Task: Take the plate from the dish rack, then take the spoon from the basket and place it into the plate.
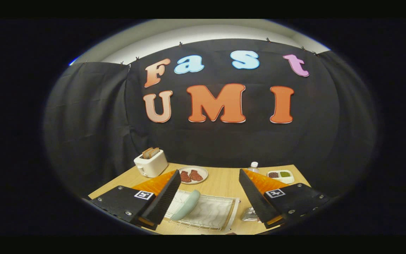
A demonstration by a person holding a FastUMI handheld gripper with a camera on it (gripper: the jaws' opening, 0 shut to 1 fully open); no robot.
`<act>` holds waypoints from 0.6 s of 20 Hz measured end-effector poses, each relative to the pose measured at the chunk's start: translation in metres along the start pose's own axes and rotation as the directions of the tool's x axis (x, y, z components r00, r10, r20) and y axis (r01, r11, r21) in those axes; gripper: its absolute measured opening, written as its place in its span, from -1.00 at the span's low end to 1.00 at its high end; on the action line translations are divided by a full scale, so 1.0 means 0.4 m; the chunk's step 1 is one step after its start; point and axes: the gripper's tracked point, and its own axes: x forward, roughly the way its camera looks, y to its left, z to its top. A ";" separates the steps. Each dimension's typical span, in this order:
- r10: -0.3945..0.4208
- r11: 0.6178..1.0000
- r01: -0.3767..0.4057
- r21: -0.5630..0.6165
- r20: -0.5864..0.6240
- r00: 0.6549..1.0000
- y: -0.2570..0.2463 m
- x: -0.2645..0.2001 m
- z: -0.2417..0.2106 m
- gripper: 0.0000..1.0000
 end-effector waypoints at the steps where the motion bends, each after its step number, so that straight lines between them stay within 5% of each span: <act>1: 0.014 1.000 -0.014 0.010 -0.030 0.999 0.012 0.012 -0.012 0.98; 8: 0.086 0.993 -0.061 0.097 -0.286 0.954 0.069 0.078 -0.143 0.98; 12: 0.108 0.985 -0.029 0.169 -0.478 0.872 0.089 0.105 -0.251 0.97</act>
